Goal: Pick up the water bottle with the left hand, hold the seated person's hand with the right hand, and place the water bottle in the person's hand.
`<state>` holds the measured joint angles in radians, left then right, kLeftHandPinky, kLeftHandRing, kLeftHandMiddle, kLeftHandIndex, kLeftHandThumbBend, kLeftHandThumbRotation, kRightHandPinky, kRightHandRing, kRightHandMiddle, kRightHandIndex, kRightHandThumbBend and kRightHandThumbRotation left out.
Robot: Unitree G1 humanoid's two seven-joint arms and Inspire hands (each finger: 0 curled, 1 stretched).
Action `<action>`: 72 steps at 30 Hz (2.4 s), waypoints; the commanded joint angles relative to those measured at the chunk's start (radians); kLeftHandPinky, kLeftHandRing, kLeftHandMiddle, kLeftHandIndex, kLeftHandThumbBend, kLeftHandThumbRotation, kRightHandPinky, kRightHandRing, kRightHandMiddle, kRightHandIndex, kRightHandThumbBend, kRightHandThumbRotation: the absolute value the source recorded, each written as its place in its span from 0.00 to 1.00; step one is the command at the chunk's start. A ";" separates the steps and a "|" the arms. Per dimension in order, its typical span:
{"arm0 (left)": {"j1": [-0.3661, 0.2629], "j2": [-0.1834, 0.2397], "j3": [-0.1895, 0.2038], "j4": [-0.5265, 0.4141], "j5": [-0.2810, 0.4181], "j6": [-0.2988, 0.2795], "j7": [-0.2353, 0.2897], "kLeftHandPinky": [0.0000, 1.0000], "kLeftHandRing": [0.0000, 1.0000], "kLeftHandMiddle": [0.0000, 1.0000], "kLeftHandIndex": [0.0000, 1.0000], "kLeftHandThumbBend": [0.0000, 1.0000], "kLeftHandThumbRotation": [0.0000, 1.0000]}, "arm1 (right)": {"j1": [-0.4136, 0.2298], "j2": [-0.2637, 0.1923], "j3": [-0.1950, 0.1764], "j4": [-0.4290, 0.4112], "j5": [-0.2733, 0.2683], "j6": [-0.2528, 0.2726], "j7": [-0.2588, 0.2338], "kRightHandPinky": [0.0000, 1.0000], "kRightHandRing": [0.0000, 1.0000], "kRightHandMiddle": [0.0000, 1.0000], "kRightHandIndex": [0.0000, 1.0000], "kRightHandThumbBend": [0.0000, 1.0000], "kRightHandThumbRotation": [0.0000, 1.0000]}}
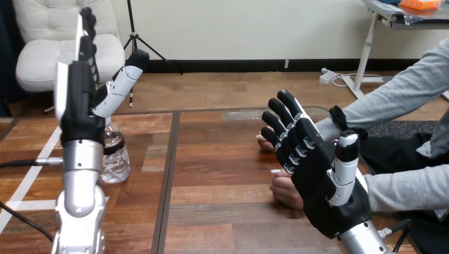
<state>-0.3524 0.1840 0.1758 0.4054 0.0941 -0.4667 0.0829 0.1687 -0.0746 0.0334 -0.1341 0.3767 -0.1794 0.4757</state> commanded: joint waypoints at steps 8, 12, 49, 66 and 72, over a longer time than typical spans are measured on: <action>-0.174 0.032 -0.014 0.189 0.037 -0.001 0.056 1.00 1.00 1.00 1.00 1.00 0.77 | -0.063 0.003 -0.007 -0.016 0.001 -0.003 -0.007 1.00 1.00 1.00 1.00 1.00 1.00; -0.203 0.039 -0.018 0.242 0.048 0.000 0.068 1.00 1.00 1.00 1.00 1.00 0.77 | -0.064 0.003 -0.006 -0.015 -0.001 -0.004 -0.009 1.00 1.00 1.00 1.00 1.00 1.00; -0.400 0.119 -0.022 0.598 0.048 0.000 0.124 1.00 1.00 1.00 1.00 1.00 0.64 | -0.048 0.006 -0.006 -0.021 0.004 -0.004 -0.011 1.00 1.00 1.00 1.00 1.00 1.00; -0.392 0.155 -0.017 0.582 0.038 -0.018 0.134 1.00 1.00 1.00 1.00 1.00 0.58 | -0.047 0.001 -0.002 -0.020 0.007 -0.002 -0.007 1.00 1.00 1.00 1.00 0.99 1.00; -0.388 0.166 -0.017 0.579 0.040 -0.026 0.142 1.00 1.00 1.00 1.00 1.00 0.58 | -0.051 0.002 -0.002 -0.015 0.013 -0.002 -0.002 1.00 1.00 1.00 1.00 0.99 1.00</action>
<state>-0.6697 0.3242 0.1707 1.0133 0.1263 -0.4590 0.2166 0.1687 -0.0760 0.0330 -0.1341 0.3767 -0.1791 0.4633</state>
